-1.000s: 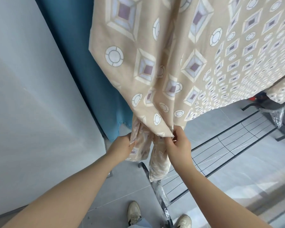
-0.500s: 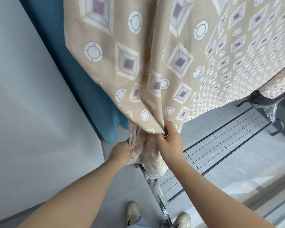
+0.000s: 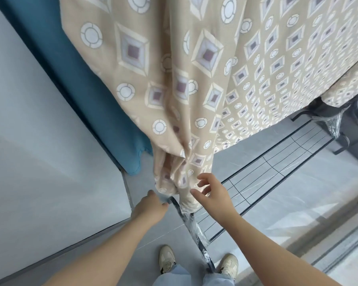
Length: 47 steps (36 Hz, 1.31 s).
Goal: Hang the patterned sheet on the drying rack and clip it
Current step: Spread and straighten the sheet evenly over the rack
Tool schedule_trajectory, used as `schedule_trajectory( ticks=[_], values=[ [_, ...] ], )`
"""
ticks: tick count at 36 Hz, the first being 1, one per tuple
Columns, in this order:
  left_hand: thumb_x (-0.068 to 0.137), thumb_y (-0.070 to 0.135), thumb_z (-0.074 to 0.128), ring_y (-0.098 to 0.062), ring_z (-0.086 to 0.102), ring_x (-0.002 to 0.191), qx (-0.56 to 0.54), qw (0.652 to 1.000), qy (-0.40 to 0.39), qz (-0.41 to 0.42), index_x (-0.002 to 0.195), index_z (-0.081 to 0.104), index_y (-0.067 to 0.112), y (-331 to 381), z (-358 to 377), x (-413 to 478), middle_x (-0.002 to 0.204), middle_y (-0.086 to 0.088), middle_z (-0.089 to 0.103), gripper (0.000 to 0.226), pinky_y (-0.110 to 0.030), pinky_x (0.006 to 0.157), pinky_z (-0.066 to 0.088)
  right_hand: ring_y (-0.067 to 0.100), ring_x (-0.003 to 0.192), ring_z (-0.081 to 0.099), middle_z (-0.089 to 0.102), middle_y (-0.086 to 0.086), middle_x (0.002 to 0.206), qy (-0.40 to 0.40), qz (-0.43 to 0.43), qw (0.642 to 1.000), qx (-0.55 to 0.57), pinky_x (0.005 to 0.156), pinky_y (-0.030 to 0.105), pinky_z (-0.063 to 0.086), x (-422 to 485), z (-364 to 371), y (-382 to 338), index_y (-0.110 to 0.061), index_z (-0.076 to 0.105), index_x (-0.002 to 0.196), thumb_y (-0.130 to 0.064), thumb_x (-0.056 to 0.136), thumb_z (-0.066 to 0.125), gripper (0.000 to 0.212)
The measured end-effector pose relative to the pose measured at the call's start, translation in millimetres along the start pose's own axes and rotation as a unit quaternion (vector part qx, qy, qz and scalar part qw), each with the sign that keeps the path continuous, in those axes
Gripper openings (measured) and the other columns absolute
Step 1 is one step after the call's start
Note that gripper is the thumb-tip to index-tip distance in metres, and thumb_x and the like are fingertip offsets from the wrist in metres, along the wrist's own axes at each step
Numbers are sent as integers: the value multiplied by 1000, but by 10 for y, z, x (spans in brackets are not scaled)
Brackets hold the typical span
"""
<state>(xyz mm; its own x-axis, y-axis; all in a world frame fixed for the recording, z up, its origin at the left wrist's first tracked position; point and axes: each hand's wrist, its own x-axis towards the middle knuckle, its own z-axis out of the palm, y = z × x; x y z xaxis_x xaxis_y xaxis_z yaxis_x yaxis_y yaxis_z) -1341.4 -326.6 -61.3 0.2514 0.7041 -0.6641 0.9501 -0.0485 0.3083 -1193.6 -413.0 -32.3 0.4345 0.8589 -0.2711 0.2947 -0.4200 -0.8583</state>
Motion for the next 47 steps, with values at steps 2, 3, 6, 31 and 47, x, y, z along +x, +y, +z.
schedule_trajectory(
  ticks=[2,3,6,31,47],
  values=[
    [93,34,41,-29,59,106,39,999,-22,-3,110,53,1,71,64,-32,113,-14,61,38,-29,75,44,6,68,50,53,-8,92,18,32,999,-3,67,19,41,-5,-92,108,-31,47,100,-23,85,62,23],
    [93,33,41,-27,61,101,38,998,-37,14,96,58,3,123,97,-47,100,-12,64,35,-27,69,41,5,68,50,53,-8,92,26,48,998,-6,66,20,41,-2,-139,158,-29,47,102,-23,86,61,21],
    [91,31,45,-20,57,80,7,993,-89,76,65,45,17,375,187,-113,67,4,53,30,-23,57,35,6,69,50,54,-7,95,50,84,995,-14,62,22,39,14,-279,285,-25,48,106,-24,88,57,20],
    [91,1,39,-27,49,112,654,711,64,250,113,59,10,1496,195,242,116,-6,63,31,-38,109,18,7,72,49,53,-7,88,-2,115,993,-6,60,19,40,410,-1324,780,-21,52,104,-20,91,50,13],
    [89,20,46,-25,56,111,361,925,-53,104,114,57,13,1915,411,242,121,-4,59,28,-32,85,45,13,73,51,55,-3,91,-19,140,990,-9,60,23,40,642,-1712,1078,-19,53,102,-19,90,49,13]
  ],
)
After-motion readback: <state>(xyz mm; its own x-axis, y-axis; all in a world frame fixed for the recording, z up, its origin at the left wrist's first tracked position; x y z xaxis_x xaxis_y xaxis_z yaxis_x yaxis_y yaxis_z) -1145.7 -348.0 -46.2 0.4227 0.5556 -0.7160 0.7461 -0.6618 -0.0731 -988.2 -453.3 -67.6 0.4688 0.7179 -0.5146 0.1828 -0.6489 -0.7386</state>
